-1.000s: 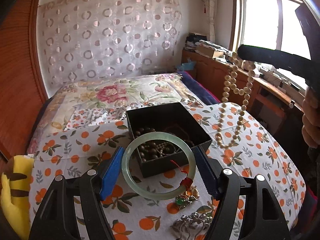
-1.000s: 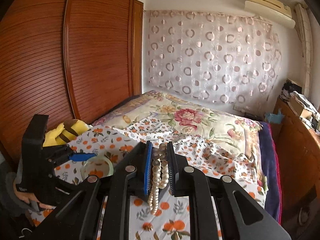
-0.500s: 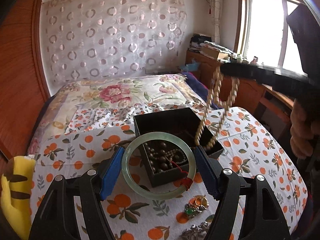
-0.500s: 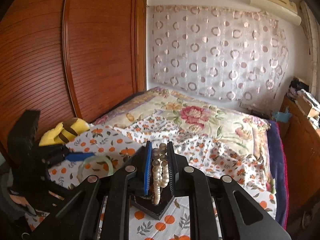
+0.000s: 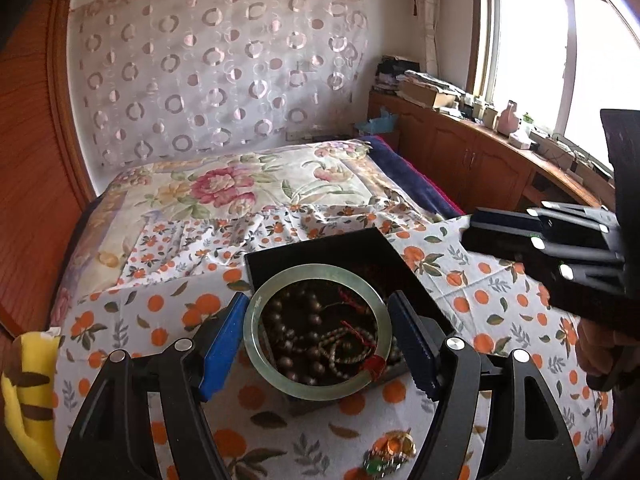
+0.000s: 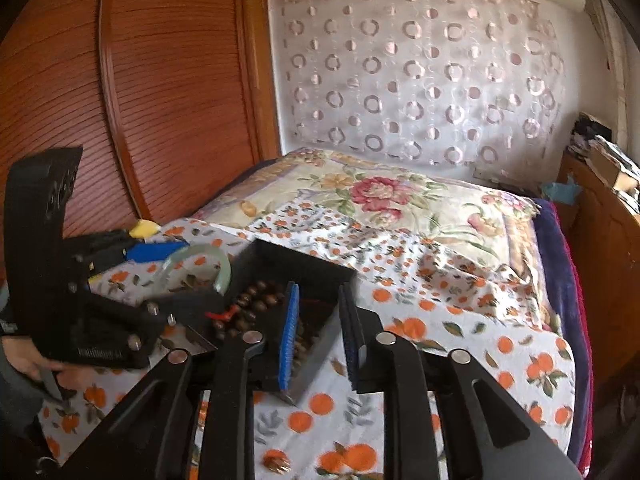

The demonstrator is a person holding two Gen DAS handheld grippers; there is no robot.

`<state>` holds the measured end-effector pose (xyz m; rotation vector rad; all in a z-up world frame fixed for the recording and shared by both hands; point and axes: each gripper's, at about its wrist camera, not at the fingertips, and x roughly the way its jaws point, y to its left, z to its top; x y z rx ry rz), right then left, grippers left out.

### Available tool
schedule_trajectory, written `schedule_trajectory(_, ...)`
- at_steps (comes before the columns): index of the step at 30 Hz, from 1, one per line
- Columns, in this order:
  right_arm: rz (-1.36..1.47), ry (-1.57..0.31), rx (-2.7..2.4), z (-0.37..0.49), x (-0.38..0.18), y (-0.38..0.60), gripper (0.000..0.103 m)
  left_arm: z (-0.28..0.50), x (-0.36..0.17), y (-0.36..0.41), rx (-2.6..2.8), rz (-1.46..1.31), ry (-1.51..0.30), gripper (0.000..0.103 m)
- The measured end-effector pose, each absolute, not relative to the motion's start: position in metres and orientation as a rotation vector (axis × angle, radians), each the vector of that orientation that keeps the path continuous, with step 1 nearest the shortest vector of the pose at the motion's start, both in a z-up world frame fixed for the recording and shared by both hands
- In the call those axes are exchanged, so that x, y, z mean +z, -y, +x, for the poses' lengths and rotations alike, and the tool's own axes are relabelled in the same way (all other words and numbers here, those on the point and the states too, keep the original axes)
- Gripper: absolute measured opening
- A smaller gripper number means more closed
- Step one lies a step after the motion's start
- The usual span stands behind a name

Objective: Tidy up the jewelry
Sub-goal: 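Carry the jade bangle into the black box with the left gripper while the right drops the pearl strand in, then move both open grippers back to the pile and close the left gripper on the silver hair comb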

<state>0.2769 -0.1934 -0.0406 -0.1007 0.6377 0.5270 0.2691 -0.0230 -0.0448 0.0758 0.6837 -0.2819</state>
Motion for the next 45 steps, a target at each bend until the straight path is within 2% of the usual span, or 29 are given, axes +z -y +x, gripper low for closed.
schedule_trajectory(14,-0.007,-0.714,0.444,0.293,-0.097,0.238,0.027,0.315,-0.061,0.053,-0.246,0.163,-0.748,0.069)
schedule_trajectory(28,-0.031,-0.708,0.450,0.289,-0.099,0.238,0.027,0.315,-0.063,0.052,-0.217,0.142,-0.746,0.071)
schedule_trajectory(45,-0.119,-0.678,0.435,0.271,-0.074,0.225,0.027,0.232,-0.051,0.018,-0.233,0.099,-0.728,0.075)
